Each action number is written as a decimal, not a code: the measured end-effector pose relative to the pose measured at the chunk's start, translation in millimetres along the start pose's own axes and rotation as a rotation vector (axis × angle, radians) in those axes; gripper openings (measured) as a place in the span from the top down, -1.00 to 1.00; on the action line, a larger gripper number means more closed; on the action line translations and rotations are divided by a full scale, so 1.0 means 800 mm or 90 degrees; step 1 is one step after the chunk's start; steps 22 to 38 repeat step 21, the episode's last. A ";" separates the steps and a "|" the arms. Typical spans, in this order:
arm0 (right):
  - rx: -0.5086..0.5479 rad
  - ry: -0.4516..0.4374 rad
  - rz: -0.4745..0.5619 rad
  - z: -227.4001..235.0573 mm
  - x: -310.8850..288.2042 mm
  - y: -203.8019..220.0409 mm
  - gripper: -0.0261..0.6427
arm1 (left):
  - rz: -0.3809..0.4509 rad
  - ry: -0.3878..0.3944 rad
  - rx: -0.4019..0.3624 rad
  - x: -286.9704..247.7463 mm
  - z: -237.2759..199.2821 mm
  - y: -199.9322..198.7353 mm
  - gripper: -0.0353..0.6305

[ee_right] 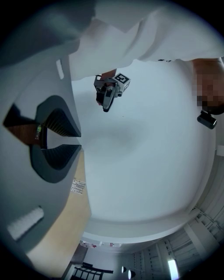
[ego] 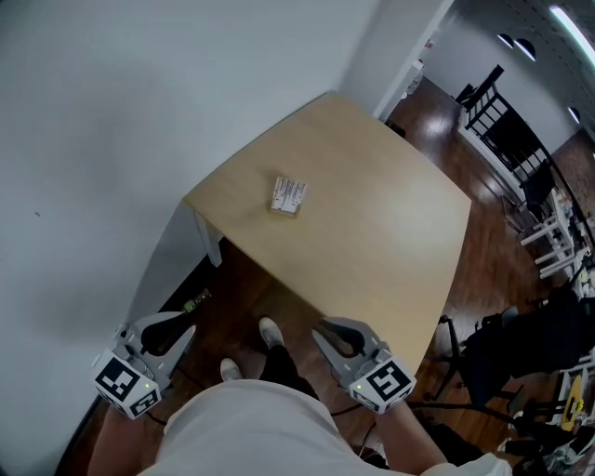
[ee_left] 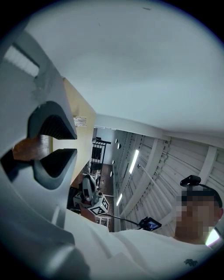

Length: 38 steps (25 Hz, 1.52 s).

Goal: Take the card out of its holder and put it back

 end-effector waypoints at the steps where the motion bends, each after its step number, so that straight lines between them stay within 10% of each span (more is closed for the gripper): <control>1: 0.000 -0.001 -0.001 -0.004 0.001 0.000 0.74 | 0.001 -0.001 0.000 0.002 0.001 0.001 0.68; 38: 0.043 -0.047 0.005 -0.023 -0.003 -0.006 0.76 | 0.008 -0.022 0.003 0.018 0.016 0.009 0.68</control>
Point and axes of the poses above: the fingertips, and each gripper's own axes: x backward along the fingers, z to its right, y out of its underside, the point moved 5 cm from there along x, backward along the fingers, and after that the axes turned 4 degrees about z, right-handed, at the moved point
